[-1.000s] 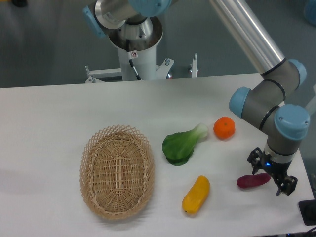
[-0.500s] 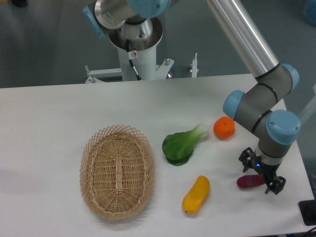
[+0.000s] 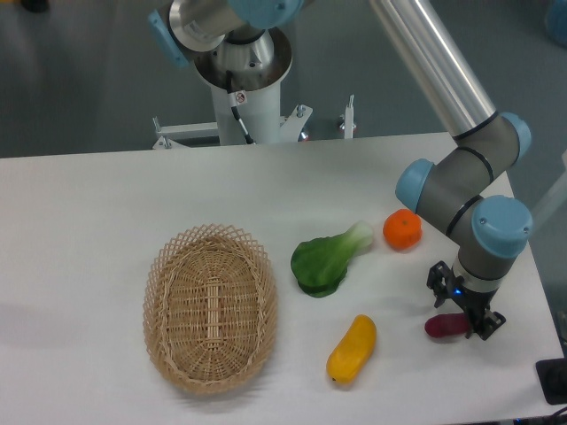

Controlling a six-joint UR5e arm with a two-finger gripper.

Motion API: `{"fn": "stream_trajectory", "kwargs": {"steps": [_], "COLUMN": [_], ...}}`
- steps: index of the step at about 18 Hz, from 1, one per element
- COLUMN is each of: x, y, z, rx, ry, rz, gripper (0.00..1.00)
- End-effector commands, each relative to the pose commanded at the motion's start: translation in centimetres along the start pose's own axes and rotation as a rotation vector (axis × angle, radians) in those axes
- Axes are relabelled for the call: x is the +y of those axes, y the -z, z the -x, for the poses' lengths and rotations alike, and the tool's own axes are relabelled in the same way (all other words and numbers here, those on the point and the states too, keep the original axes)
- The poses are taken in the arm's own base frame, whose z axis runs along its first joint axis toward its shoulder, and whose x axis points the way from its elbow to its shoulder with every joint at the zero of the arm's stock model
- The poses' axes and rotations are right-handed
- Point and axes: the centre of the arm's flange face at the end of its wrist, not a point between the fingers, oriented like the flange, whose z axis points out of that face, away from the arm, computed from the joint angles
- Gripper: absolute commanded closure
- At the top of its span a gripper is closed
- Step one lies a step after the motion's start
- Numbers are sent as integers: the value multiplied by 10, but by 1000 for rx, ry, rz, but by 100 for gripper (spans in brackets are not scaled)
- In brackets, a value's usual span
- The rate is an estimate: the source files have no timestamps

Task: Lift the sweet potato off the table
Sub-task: 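Lift the grasped sweet potato up off the table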

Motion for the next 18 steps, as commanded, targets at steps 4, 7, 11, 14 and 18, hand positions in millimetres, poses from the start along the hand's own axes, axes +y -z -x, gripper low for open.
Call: {"fn": "stream_trajectory", "kwargs": {"steps": [4,7,11,14,18], "x": [0,-1,1,0,-9], "y": [3,9,46,109,167], "z": [0,2,6,-1,-34], "rx": [-3,-15,-66,-129,-109], "ry": [1,1,16,119,172], "rz": [0,0,4,-4,-41], "gripper": [78,79,79,78,78]}}
